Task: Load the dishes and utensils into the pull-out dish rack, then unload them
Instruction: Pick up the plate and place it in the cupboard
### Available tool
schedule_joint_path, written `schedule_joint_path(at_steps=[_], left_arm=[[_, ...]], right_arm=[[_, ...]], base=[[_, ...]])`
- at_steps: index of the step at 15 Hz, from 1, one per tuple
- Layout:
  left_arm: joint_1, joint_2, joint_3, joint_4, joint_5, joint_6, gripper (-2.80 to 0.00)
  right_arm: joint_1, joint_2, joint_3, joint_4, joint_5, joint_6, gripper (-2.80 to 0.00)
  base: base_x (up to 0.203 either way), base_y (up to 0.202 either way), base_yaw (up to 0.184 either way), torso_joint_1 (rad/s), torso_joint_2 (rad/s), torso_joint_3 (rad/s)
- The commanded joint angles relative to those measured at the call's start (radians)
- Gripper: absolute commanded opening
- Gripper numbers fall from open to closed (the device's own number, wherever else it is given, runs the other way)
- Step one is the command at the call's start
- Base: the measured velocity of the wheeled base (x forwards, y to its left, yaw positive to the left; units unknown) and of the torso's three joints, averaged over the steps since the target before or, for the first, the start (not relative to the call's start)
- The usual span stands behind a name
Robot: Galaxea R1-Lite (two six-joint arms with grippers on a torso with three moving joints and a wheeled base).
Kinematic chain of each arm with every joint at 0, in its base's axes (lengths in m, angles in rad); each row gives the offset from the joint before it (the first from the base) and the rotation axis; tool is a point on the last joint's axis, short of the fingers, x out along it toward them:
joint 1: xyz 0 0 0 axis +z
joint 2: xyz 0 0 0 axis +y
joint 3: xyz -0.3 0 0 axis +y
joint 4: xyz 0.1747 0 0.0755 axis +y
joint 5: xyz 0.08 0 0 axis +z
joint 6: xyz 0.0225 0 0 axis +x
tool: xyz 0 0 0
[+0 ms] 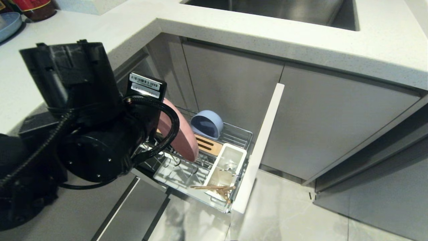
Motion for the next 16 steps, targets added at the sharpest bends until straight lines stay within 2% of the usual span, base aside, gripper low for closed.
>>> schedule_joint_path(at_steps=[1,9,16], left_arm=[[0.004,0.054,0.008,-0.021,0.005,-0.038,-2.8],[0.005,0.124,0.013,-0.066,0.007,-0.075,-2.8],[0.047,0.139,0.027,-0.075,0.034,-0.082,-2.8]], right_arm=[[0.0,-0.004,0.0,-0.001,0.0,0.0,-2.8],[0.0,-0.004,0.0,-0.001,0.0,0.0,-2.8],[0.0,-0.004,0.0,-0.001,0.0,0.0,-2.8]], base=[[0.0,0.0,0.0,0.0,0.0,0.0],[0.0,0.0,0.0,0.0,0.0,0.0],[0.0,0.0,0.0,0.0,0.0,0.0]])
